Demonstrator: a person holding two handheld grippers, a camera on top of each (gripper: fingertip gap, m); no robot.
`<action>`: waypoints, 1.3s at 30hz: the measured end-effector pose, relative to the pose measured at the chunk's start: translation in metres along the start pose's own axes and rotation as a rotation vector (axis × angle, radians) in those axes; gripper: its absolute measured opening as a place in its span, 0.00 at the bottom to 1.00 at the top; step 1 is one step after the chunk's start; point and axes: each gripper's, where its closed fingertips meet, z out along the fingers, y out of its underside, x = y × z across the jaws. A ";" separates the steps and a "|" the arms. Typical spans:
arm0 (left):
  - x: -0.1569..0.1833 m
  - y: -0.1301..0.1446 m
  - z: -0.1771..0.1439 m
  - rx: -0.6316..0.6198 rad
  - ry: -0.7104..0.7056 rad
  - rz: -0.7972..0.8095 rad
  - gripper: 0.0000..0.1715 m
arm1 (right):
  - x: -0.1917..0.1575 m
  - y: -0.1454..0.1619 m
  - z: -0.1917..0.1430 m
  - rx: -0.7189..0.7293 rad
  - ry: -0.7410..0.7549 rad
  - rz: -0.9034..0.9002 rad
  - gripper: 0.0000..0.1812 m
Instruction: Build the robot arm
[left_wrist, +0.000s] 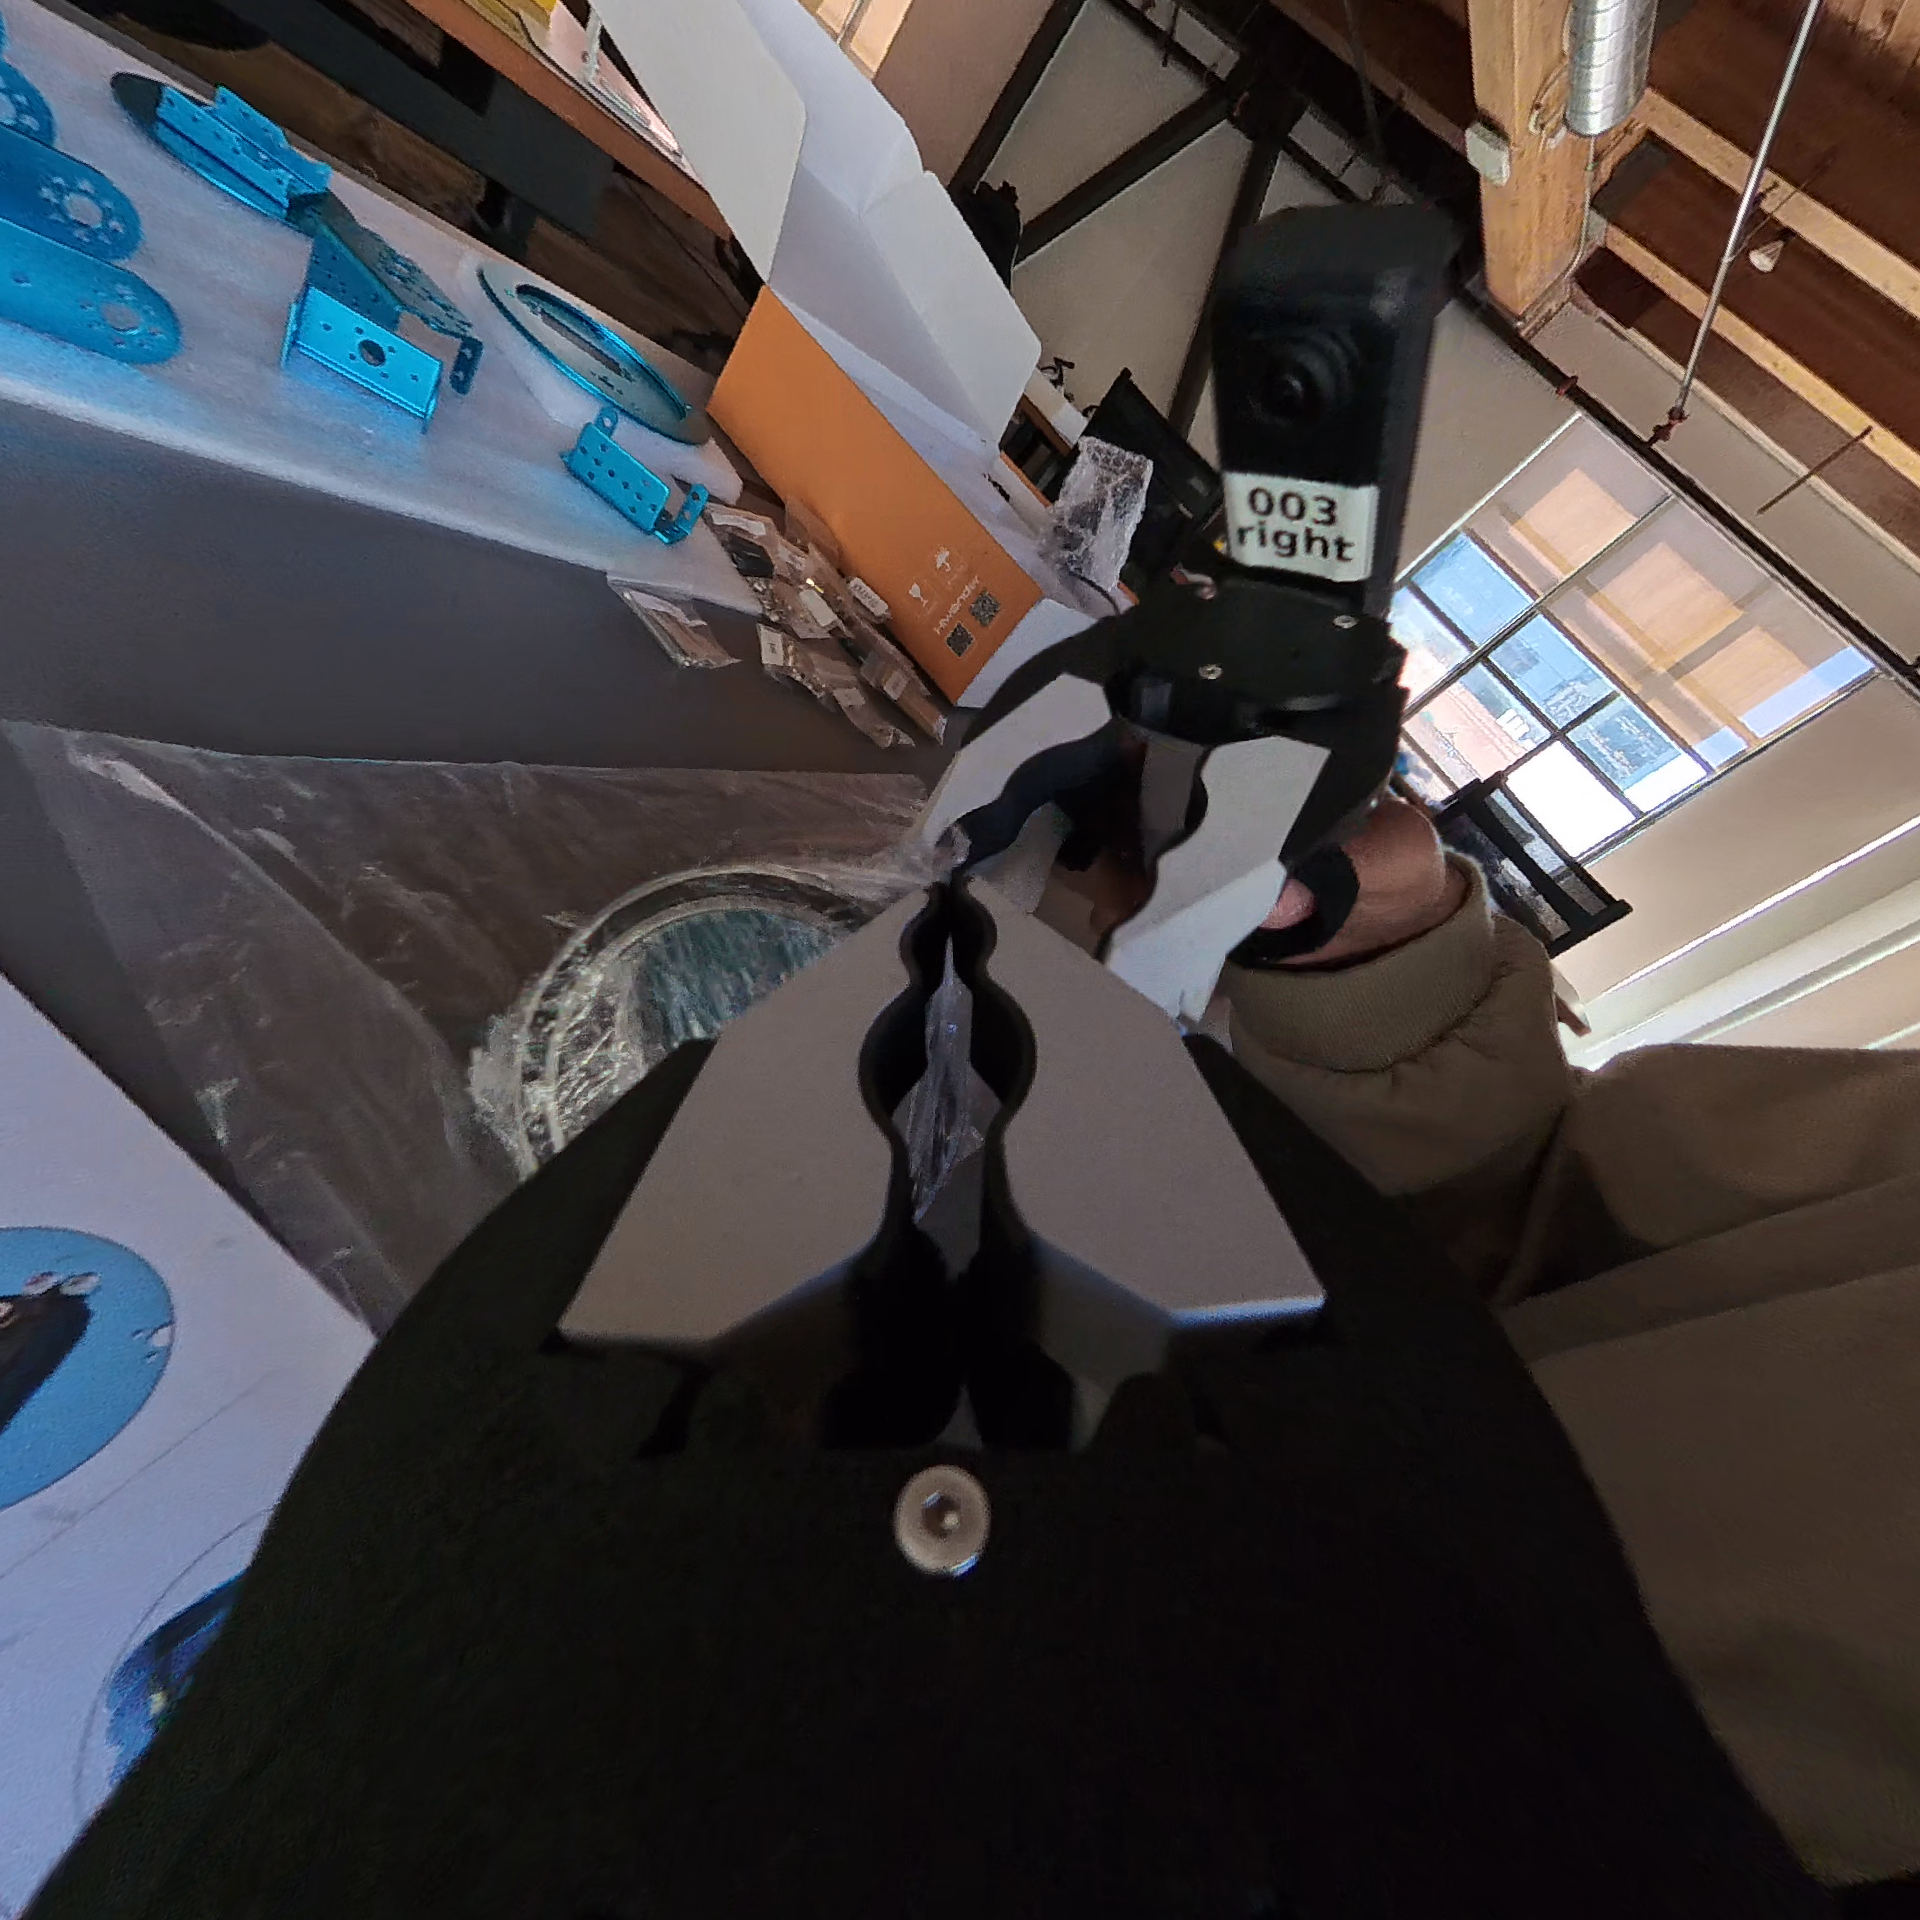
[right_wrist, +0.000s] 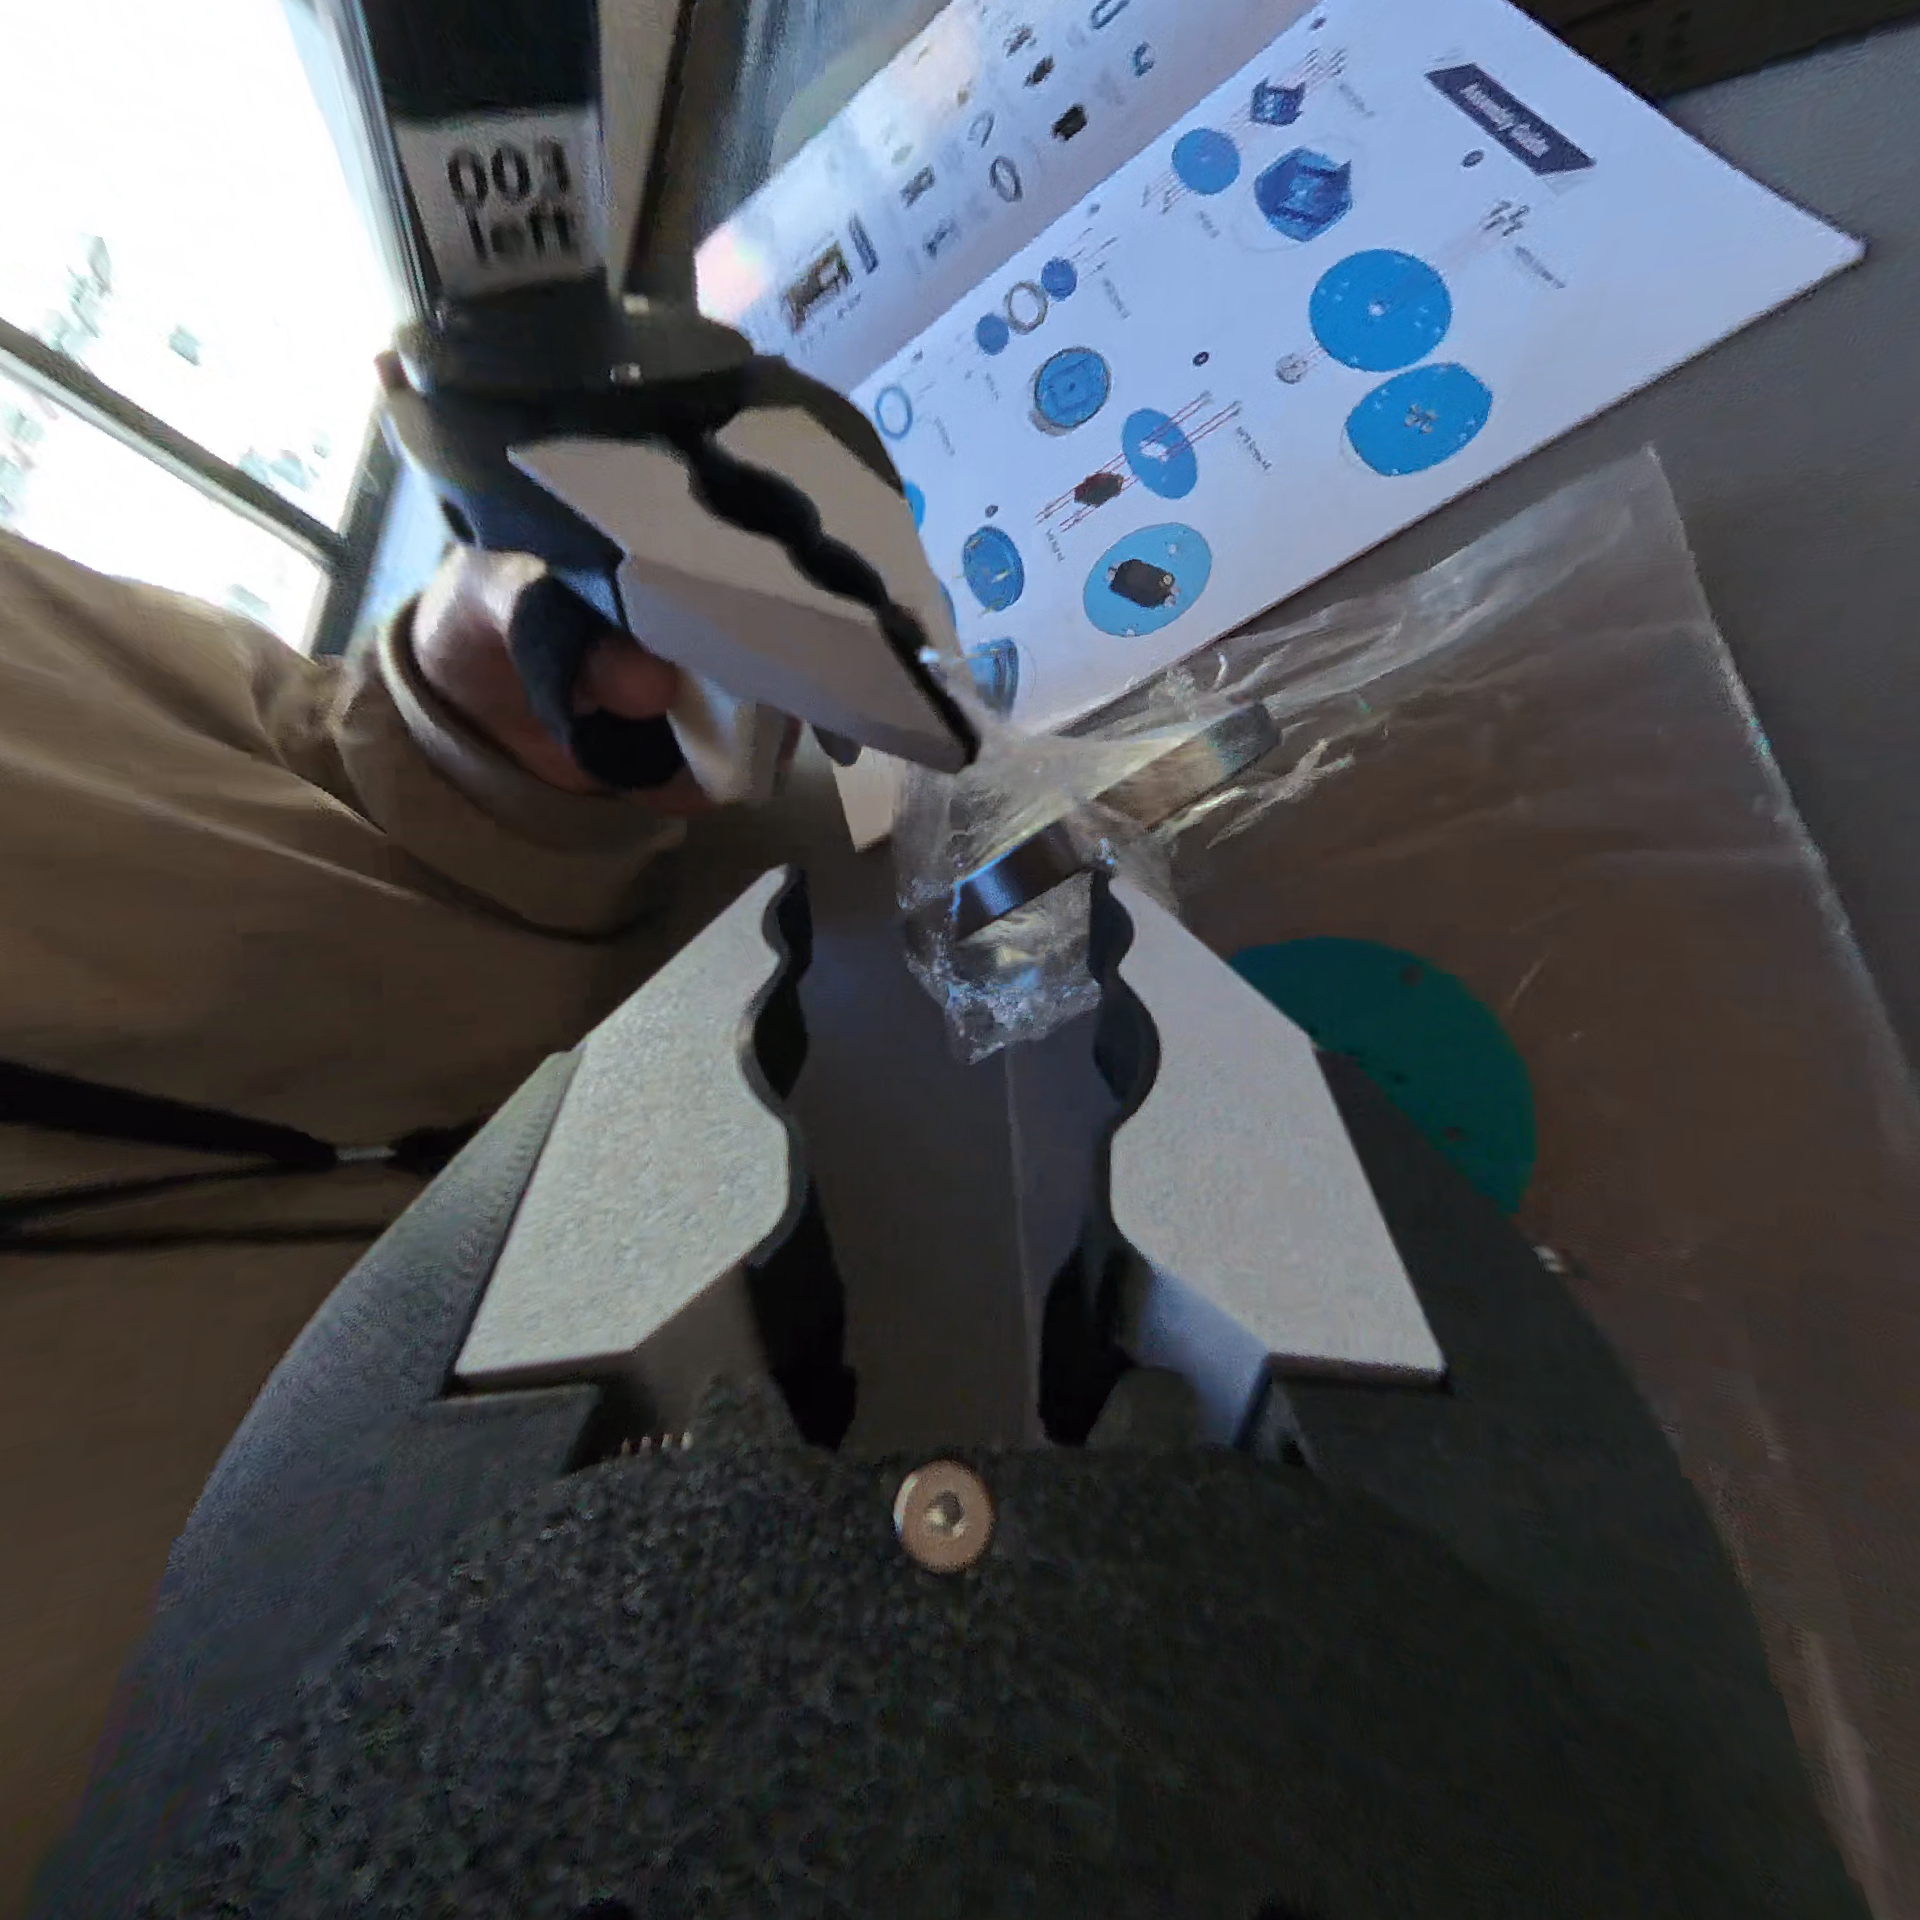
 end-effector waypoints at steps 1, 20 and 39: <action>0.000 0.000 0.000 -0.001 -0.002 0.010 0.00 | 0.001 -0.001 -0.002 0.036 -0.018 0.058 0.27; 0.007 0.004 -0.001 0.017 -0.007 0.005 0.00 | 0.026 -0.006 -0.011 0.060 0.394 -0.050 0.05; 0.040 -0.009 -0.033 -0.149 0.218 0.700 0.17 | -0.042 -0.039 -0.025 0.039 0.233 -0.375 0.05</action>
